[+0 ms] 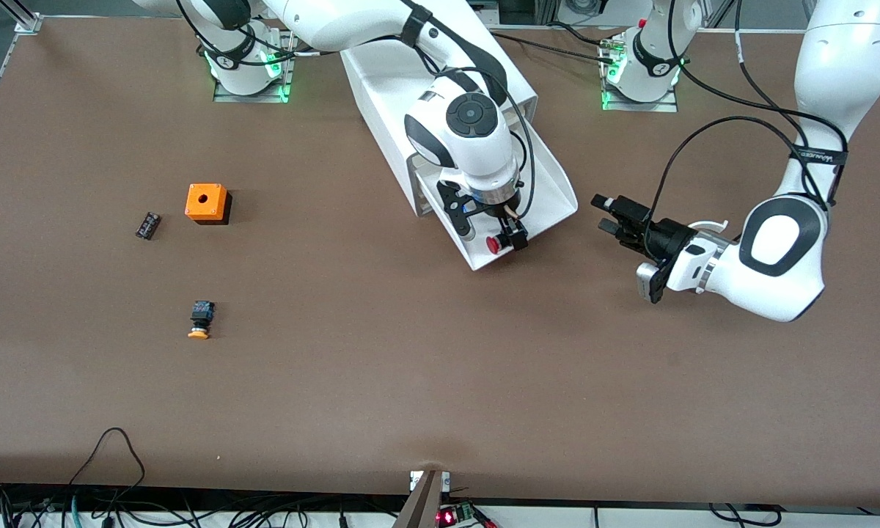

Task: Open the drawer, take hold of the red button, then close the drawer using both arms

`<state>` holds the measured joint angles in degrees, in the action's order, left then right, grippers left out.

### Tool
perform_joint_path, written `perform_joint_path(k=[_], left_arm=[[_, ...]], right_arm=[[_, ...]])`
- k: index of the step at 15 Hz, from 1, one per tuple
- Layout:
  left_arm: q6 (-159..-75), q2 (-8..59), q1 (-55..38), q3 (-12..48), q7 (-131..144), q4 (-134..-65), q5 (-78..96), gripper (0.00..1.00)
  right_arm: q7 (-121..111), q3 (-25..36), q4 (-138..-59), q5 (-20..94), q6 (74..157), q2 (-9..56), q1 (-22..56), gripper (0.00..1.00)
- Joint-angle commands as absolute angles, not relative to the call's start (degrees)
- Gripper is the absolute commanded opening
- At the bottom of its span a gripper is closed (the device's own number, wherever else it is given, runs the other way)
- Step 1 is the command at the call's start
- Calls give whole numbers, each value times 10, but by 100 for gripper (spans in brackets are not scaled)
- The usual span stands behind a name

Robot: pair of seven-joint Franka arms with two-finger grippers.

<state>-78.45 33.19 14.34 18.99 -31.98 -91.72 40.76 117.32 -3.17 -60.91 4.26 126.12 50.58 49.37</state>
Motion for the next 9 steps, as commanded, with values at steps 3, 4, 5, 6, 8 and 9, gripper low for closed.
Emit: perform_joint_path(k=[3, 4, 5, 6, 8, 9], left_arm=[[-726, 330, 160, 194, -292, -869, 375, 100], [-720, 330, 166, 196, -292, -867, 376, 100], [-710, 330, 169, 198, -291, -858, 375, 100], [-697, 330, 169, 197, -291, -850, 375, 100], [-686, 330, 174, 196, -291, -847, 375, 100], [-680, 330, 177, 197, -291, -846, 375, 100]], right_arm=[[1192, -25, -584, 35, 1272, 522, 504, 47], [1192, -25, -584, 36, 1272, 522, 504, 30], [1192, -25, -584, 36, 1274, 522, 504, 16], [1193, -25, -584, 36, 1279, 522, 504, 5], [1192, -24, -584, 37, 1279, 522, 502, 0], [1192, -25, -584, 38, 1274, 521, 498, 0]])
